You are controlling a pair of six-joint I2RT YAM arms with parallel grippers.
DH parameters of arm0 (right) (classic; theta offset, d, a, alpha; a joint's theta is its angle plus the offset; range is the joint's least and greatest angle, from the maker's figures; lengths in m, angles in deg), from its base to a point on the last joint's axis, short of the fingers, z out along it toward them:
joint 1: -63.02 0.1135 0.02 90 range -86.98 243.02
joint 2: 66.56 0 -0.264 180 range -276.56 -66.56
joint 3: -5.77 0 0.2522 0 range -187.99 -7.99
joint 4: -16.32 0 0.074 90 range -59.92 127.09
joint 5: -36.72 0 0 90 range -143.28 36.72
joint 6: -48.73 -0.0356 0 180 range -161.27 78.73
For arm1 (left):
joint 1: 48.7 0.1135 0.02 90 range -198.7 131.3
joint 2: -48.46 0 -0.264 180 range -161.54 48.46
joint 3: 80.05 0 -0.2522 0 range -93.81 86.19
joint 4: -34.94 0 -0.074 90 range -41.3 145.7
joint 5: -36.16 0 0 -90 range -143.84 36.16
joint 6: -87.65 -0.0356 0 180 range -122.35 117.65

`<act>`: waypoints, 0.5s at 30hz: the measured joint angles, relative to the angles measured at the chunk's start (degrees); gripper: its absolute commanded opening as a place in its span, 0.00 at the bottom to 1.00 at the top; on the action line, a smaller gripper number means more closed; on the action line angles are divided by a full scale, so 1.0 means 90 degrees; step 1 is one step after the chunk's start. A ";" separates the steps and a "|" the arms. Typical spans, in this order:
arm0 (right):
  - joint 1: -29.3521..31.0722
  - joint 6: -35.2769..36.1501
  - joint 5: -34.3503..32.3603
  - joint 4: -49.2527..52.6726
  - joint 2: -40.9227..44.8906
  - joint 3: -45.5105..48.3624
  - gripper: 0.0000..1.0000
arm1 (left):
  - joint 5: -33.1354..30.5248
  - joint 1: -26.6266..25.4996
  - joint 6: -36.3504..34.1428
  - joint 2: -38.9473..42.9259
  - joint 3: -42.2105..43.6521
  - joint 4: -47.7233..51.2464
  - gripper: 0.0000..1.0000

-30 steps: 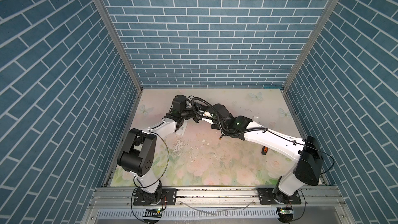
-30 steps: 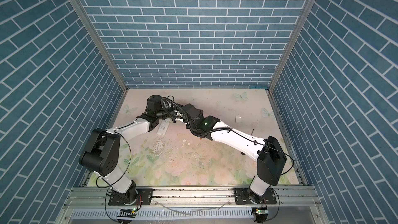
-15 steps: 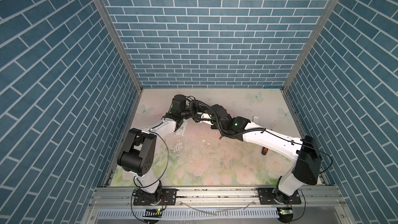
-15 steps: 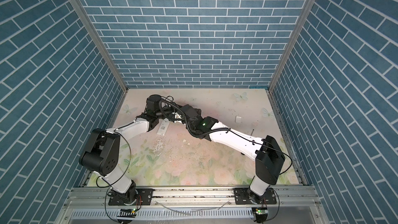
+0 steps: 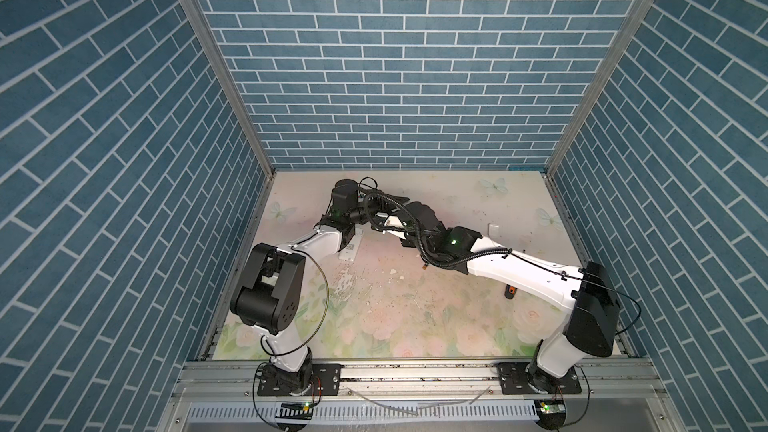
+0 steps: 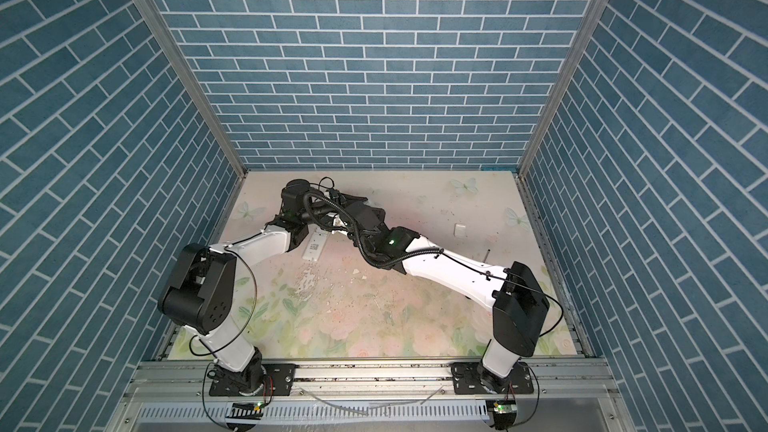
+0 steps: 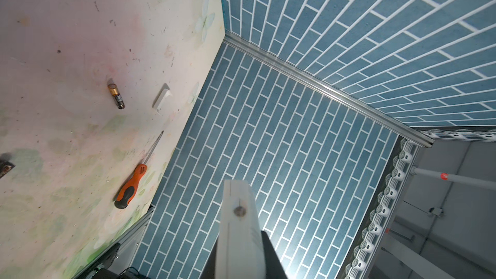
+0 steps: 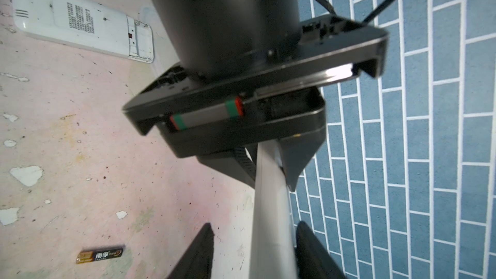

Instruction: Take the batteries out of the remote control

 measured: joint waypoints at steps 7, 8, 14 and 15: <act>0.0005 -0.0046 0.0002 -0.0175 0.0000 0.0012 0.68 | -0.0092 0.0029 0.0114 -0.0032 -0.0080 -0.0223 0.00; 0.0005 -0.0051 0.0002 -0.0209 0.0000 0.0022 0.69 | -0.0097 0.0039 0.0114 -0.0032 -0.0080 -0.0260 0.00; 0.0005 -0.0340 0.0080 -0.0260 0.0053 0.0153 0.92 | -0.0114 0.0112 0.0148 -0.0160 -0.0080 -0.0488 0.00; 0.0005 -0.0415 0.0102 -0.0209 0.0090 0.0175 0.99 | -0.0117 0.0134 0.0165 -0.0206 -0.0083 -0.0546 0.00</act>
